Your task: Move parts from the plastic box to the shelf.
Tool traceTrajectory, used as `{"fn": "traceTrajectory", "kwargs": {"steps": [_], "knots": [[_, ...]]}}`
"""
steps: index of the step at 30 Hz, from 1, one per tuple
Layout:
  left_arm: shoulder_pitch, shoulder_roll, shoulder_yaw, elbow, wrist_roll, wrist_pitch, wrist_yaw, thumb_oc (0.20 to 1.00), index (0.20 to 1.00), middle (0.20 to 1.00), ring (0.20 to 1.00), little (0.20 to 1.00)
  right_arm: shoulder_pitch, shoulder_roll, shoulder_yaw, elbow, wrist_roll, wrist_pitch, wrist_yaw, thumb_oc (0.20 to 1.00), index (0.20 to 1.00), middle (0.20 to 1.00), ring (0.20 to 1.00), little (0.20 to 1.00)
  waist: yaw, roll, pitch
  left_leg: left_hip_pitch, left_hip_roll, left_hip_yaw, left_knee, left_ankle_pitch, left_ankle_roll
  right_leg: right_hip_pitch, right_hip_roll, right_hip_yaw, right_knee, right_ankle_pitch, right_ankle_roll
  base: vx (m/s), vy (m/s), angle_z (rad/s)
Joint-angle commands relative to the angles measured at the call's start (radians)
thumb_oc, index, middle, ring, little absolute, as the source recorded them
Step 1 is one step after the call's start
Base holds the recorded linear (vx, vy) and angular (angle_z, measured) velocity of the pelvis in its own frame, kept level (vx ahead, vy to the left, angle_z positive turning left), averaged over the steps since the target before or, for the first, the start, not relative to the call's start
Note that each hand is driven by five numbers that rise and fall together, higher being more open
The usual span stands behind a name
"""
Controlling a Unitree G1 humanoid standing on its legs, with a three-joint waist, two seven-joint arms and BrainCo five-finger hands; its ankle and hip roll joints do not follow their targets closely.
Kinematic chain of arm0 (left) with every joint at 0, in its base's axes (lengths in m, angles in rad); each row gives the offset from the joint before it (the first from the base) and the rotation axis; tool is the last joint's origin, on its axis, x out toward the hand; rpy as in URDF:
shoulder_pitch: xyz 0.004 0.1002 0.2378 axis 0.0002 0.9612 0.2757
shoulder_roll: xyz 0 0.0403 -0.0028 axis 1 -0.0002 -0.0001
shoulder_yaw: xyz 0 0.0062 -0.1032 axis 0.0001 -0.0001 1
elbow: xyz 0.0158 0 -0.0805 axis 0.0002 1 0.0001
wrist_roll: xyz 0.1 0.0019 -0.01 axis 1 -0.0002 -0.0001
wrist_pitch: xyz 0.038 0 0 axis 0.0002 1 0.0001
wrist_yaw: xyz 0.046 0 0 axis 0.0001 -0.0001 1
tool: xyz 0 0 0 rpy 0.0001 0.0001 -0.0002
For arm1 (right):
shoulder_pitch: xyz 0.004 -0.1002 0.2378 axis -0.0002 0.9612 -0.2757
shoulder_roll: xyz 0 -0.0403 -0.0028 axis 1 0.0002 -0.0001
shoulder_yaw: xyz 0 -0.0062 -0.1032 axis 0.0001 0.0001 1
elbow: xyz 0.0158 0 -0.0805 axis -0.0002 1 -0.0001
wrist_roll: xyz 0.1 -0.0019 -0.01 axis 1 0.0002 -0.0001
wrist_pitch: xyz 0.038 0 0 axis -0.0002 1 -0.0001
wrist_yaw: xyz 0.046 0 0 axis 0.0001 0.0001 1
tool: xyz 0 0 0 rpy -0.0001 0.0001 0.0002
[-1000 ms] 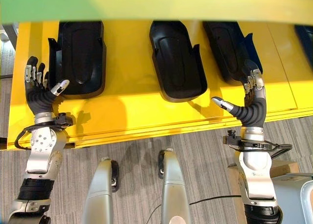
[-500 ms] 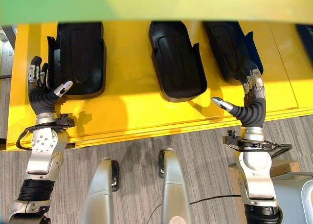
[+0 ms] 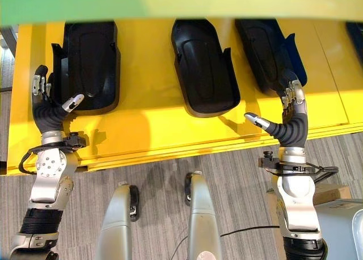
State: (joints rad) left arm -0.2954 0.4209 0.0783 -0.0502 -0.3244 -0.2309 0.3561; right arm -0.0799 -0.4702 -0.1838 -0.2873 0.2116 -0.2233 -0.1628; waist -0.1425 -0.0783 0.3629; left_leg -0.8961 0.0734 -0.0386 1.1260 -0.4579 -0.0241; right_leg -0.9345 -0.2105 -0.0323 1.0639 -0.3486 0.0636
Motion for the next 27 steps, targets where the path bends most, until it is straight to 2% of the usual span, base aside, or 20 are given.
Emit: {"fn": "traceTrajectory", "kwargs": {"steps": [1, 27], "knots": [[0.009, -0.008, -0.05, -0.016, 0.012, -0.005, -0.035, 1.0, 1.0, 1.0, 1.0, 1.0, -0.022, -0.003, -0.029, -0.055, -0.014, -0.032, -0.013, 1.0, 1.0, 1.0, 1.0, 1.0, 0.001, 0.024, -0.005, -0.023, 0.052, -0.04, -0.005, -0.003, -0.008, 0.049, 0.005, 0.017, -0.024, -0.032, 0.011, 0.0, 0.0, 0.0], [-0.021, -0.005, -0.092, -0.063, 0.006, -0.004, -0.071, 1.0, 1.0, 1.0, 1.0, 1.0, -0.029, -0.009, -0.018, -0.059, -0.026, -0.032, 0.0, 1.0, 1.0, 1.0, 1.0, 1.0, -0.001, 0.023, -0.01, -0.04, 0.049, -0.043, -0.001, 0.002, -0.007, 0.032, 0.01, 0.019, -0.019, -0.028, 0.011, 0.0, 0.0, 0.0]]}}
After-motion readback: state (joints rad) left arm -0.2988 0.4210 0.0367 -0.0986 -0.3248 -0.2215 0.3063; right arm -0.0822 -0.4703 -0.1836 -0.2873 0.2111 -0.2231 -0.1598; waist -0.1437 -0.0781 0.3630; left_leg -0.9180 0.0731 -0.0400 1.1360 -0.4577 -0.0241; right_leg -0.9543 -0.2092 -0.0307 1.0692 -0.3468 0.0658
